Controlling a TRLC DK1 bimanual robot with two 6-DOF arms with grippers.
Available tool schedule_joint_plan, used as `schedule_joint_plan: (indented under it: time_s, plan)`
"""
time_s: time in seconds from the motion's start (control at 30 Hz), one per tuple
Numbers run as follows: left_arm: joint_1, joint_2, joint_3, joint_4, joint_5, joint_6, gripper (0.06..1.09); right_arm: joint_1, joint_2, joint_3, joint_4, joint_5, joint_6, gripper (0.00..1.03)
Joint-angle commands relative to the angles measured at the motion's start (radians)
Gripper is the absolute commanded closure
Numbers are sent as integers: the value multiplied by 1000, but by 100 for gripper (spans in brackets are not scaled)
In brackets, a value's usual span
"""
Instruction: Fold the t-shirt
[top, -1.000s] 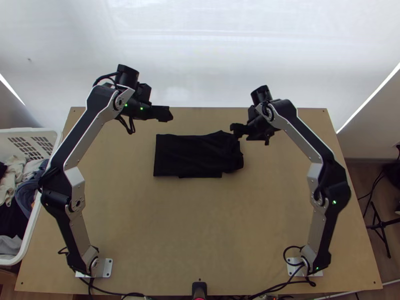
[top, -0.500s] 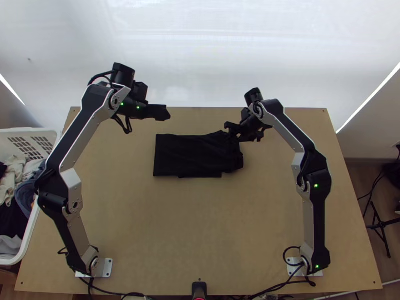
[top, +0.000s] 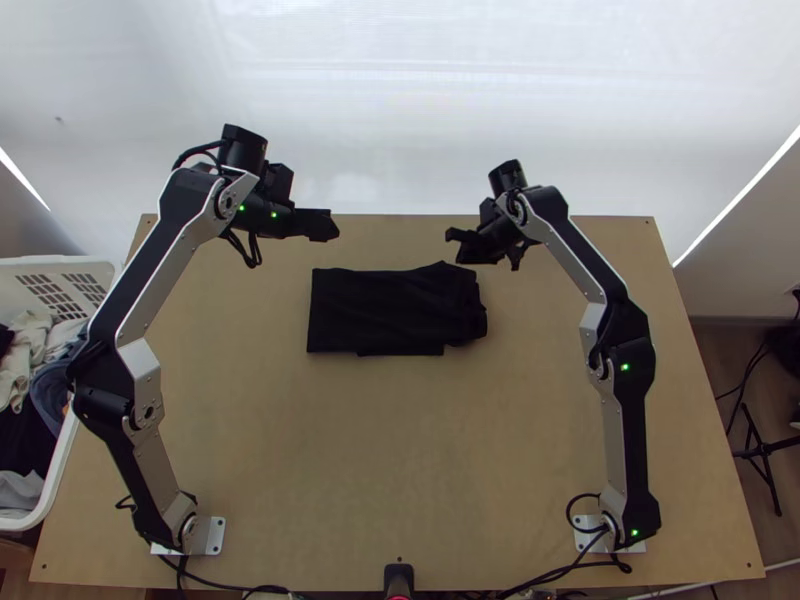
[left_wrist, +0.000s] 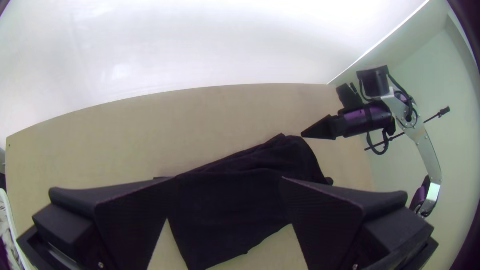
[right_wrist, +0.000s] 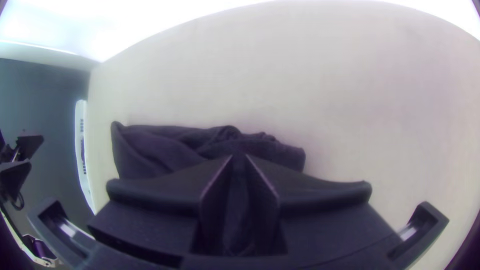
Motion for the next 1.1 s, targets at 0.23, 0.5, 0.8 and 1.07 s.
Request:
schedule_joint_plan:
  time_s: [0.23, 0.5, 0.8, 1.07]
  plan:
    - [6, -6, -4, -1, 2, 2, 10, -31, 5, 5, -110, 2, 26, 41]
    - [-2, 0, -4, 0, 2, -1, 10, -38, 18, -18, -180, 2, 15, 42]
    - [9, -8, -4, -4, 2, 3, 10, -26, 77, 31, -171, 0, 14, 71]
    - [14, -17, -4, -7, 2, 3, 10, -14, 43, 69, -108, 2, -5, 100]
